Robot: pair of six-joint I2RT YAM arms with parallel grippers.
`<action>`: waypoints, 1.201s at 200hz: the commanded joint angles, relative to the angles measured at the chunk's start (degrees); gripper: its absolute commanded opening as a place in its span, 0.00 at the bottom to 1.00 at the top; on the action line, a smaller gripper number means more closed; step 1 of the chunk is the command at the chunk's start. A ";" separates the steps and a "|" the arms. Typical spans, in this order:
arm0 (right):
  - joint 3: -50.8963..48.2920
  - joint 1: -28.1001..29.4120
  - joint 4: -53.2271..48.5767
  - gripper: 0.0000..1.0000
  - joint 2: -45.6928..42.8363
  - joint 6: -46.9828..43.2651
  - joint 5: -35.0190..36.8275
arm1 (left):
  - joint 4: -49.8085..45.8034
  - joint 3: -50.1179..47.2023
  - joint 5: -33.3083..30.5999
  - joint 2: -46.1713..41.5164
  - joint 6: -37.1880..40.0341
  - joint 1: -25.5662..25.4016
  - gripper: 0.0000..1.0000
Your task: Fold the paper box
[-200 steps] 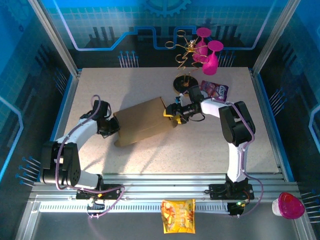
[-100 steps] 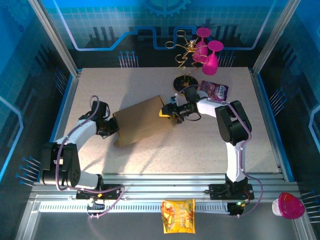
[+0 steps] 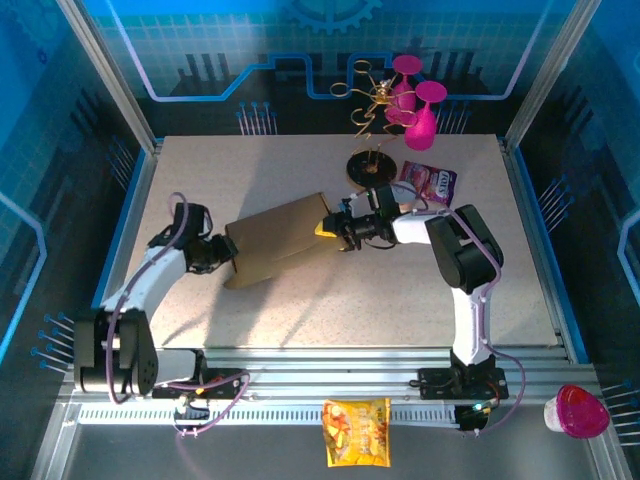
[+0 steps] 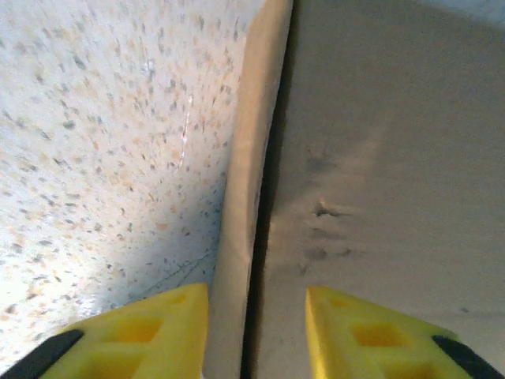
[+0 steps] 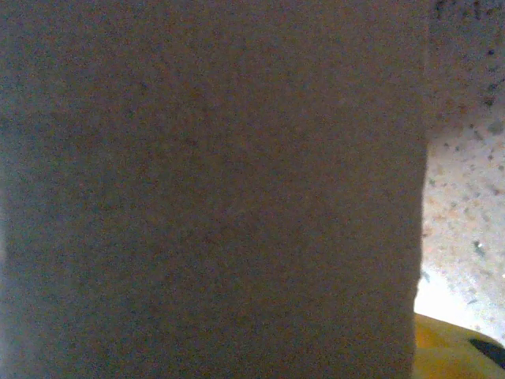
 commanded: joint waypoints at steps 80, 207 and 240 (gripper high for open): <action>-0.65 -2.54 -14.05 0.48 -16.68 25.88 1.30 | -6.65 14.95 22.18 11.85 -21.30 8.71 0.77; -3.93 -5.81 -15.17 0.49 -17.81 33.40 -3.26 | 16.70 0.53 35.28 12.87 -47.19 5.79 0.93; -5.16 -5.50 -13.11 0.49 -17.15 34.84 -3.39 | 21.88 0.43 34.97 14.58 -51.69 2.74 0.93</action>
